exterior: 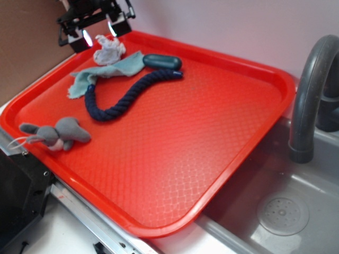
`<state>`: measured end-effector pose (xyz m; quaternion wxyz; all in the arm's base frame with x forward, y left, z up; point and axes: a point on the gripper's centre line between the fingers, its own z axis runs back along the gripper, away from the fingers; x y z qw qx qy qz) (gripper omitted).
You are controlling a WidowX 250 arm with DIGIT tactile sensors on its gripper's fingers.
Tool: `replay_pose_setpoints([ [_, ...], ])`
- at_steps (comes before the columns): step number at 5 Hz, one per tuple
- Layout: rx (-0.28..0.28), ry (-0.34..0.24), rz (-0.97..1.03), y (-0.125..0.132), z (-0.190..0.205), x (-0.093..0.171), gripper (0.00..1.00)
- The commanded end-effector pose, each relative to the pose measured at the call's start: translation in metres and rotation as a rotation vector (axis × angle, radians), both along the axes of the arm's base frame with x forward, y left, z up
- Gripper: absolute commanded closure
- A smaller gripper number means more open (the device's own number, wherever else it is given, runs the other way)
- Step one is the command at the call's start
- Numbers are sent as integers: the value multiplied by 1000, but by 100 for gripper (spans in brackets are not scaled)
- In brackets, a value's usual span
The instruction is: Grab the white paper.
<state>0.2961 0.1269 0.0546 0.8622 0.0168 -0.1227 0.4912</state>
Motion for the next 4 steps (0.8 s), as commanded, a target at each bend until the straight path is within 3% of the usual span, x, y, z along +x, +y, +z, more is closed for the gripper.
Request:
replay_pose_setpoints([
  [1, 79, 15, -32, 23, -11, 14, 0],
  [2, 65, 66, -25, 29, -18, 16, 0],
  [3, 74, 63, -30, 26, -21, 15, 100],
  [4, 86, 108, -39, 19, -12, 11, 100],
])
